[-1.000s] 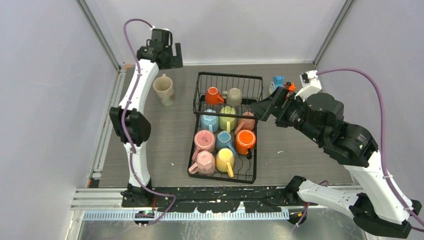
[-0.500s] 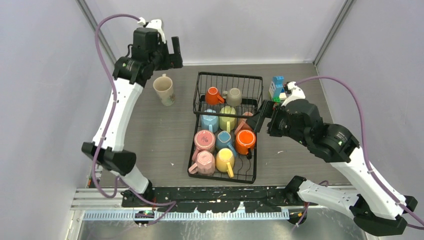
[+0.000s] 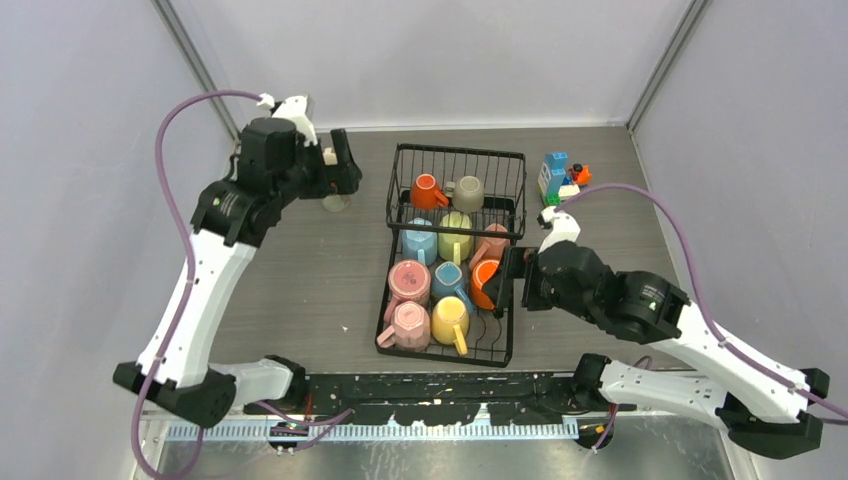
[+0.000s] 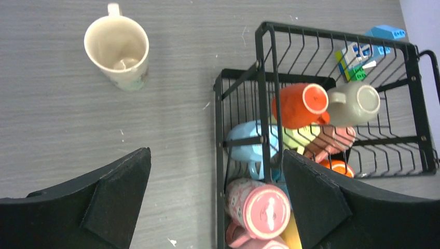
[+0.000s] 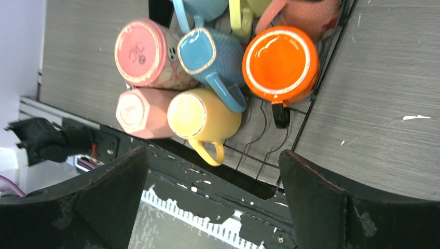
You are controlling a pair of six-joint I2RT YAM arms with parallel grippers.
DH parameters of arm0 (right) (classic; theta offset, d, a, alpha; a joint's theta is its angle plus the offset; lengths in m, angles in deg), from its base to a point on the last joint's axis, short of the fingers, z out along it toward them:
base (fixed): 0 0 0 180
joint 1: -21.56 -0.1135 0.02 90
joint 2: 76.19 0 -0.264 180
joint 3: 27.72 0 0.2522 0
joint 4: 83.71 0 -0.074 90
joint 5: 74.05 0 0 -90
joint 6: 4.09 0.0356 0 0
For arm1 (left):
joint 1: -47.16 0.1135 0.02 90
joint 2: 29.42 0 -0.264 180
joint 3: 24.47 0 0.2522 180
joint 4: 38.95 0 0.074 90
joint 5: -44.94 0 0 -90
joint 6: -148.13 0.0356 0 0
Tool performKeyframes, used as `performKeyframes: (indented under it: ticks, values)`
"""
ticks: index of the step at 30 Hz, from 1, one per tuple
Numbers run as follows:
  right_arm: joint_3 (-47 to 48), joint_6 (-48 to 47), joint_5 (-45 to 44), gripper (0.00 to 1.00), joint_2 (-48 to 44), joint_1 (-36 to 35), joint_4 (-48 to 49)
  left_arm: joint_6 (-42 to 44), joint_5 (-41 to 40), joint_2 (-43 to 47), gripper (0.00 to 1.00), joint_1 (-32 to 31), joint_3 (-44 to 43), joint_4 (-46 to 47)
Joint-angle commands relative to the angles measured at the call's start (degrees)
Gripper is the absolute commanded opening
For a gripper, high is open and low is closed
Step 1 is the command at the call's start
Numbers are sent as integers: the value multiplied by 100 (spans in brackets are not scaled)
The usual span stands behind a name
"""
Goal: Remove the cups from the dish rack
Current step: Place the cup at the center of the board, then unload the cup from the dish rack.
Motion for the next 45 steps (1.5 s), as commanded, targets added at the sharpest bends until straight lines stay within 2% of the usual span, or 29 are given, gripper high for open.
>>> performKeyframes:
  ticks: [1, 6, 13, 22, 38, 45]
  values:
    - [-290, 407, -710, 100, 3, -583, 311, -206, 155, 632, 100, -38, 408, -107]
    - [-681, 655, -1179, 100, 280, -1412, 639, -364, 258, 1170, 100, -54, 847, -284]
    - [-836, 812, -1912, 100, 1261, -2332, 873, -566, 349, 1748, 100, -55, 1346, -437]
    - [-998, 665, -1728, 92, 2035, -2369, 1397, -671, 389, 2123, 100, -55, 1554, -588]
    - [-1385, 805, -1349, 62, 2584, -2369, 1751, -682, 262, 2182, 100, -55, 1566, -497]
    - [-1592, 816, -1173, 53, 2893, -2368, 2040, -692, 238, 2127, 100, -55, 1585, -441]
